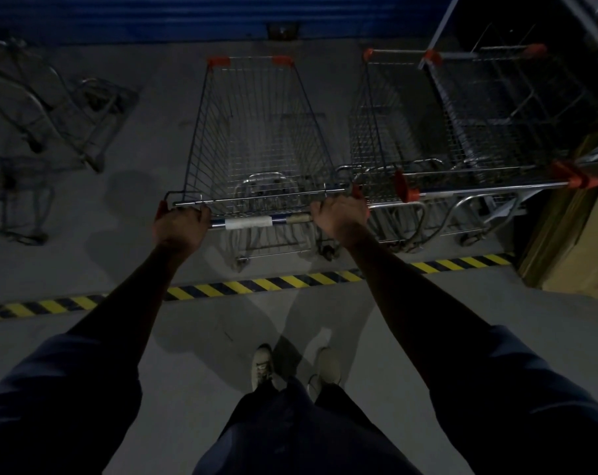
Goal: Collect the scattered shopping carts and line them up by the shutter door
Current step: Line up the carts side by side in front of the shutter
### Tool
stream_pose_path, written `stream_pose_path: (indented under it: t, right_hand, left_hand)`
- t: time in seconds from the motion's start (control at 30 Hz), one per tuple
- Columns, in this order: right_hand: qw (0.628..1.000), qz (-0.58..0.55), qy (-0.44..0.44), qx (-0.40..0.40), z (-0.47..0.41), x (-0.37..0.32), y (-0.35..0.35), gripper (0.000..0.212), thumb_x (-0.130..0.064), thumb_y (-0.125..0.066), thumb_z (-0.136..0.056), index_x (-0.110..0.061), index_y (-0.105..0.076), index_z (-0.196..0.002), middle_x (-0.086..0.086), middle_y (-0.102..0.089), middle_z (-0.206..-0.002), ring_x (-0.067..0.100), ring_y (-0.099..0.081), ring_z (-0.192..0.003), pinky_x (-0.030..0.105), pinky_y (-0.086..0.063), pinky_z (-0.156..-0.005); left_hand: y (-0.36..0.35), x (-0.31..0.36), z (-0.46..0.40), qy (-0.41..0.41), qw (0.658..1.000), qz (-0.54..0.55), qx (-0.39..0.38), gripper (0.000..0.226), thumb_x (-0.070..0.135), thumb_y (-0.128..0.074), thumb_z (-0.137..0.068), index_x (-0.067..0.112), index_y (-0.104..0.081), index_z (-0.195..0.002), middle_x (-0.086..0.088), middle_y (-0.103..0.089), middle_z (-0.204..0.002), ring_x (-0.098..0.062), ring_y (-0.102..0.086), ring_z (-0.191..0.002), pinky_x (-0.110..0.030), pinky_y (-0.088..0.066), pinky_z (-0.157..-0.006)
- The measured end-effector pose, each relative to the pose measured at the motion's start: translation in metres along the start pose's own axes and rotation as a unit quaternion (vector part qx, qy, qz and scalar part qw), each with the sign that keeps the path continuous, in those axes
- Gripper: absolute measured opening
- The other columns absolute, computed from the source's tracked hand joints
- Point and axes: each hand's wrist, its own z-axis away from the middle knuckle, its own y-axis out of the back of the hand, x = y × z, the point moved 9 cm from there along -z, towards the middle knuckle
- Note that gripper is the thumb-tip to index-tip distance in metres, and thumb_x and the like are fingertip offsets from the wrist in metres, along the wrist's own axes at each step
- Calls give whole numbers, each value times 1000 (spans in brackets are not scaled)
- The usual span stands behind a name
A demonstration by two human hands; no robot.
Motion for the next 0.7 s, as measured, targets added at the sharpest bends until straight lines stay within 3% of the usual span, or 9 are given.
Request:
stream_pose_path:
  t: [0.13,0.23,0.37,0.5,0.7]
  right_hand:
    - [1000,9,18,-7,6,-6,11,85,-37,14,-76,-16,-65,-101,7,-74,-87,27,-72,-85,48,-46,-100]
    - [999,33,19,-29,9,-7,13,58,-28,-8,-96,-18,-64,-107,8,-75,-96,29,-72,-92,46,-47,-99]
    - [998,39,15,-40,6,-7,10,53,-31,-14,-98,-21,-65,-110,7,-75,-99,30,-73,-96,46,-43,-103]
    - [994,75,37,-70,3,-5,6,29,-27,-34,-103,-21,-58,-118,6,-75,-100,29,-73,-97,53,-44,-106]
    - [991,95,39,-81,-4,-8,11,27,-22,-37,-107,-16,-54,-127,7,-76,-110,30,-72,-105,57,-22,-122]
  left_hand:
    - [-3,0,1,-10,999,3,30,30,8,-51,-92,-4,-53,-120,-23,-63,-74,-38,-62,-59,-72,-48,-87]
    - [-4,0,2,-20,999,6,40,32,10,-35,-96,-4,-52,-118,-22,-63,-71,-36,-62,-57,-68,-50,-85]
    - [-4,2,0,-31,998,23,54,36,12,-31,-96,-6,-54,-117,-22,-62,-70,-35,-61,-55,-66,-49,-84]
    - [-6,-2,-4,-8,999,23,41,29,9,-35,-97,-4,-54,-115,-20,-62,-68,-35,-61,-55,-64,-49,-86]
    - [-13,-10,-13,-4,997,57,52,36,12,-28,-97,-3,-51,-121,-22,-61,-70,-37,-61,-57,-72,-47,-88]
